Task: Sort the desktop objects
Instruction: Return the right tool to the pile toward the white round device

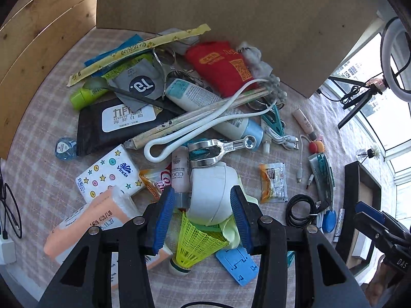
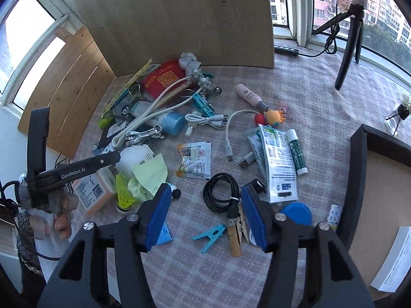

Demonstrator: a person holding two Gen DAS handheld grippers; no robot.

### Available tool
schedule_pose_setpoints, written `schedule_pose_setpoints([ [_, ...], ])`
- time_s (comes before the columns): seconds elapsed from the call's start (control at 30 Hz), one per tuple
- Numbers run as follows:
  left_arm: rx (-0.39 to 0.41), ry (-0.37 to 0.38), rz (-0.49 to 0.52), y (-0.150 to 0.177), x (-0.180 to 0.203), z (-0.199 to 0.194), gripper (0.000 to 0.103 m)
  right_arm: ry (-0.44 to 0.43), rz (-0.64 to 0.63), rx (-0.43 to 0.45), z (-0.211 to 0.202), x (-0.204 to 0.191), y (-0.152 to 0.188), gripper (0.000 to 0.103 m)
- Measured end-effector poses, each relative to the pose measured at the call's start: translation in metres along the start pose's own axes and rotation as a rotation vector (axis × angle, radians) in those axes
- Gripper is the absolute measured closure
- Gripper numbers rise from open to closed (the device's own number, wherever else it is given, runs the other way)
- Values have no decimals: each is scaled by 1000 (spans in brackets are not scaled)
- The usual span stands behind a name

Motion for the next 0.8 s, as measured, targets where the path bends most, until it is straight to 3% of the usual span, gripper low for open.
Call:
schedule_pose_setpoints([
  [0.3,-16,100,2,6,0,11,61,-163,113,-147,74,-54,-14,51],
  [0.8,-12,165,97,17,24,33,65,-189,115,-304,141,-95,-6,58],
])
Point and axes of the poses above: each gripper's, at about its wrist camera, not at the fingertips, and z roughly the way its jaws point, x to its right, y to its underside, the point moved 10 cm from there along z, roughly the way its jaws point, and after that the axes turned 5 degrees about x, right-handed, at the moved point
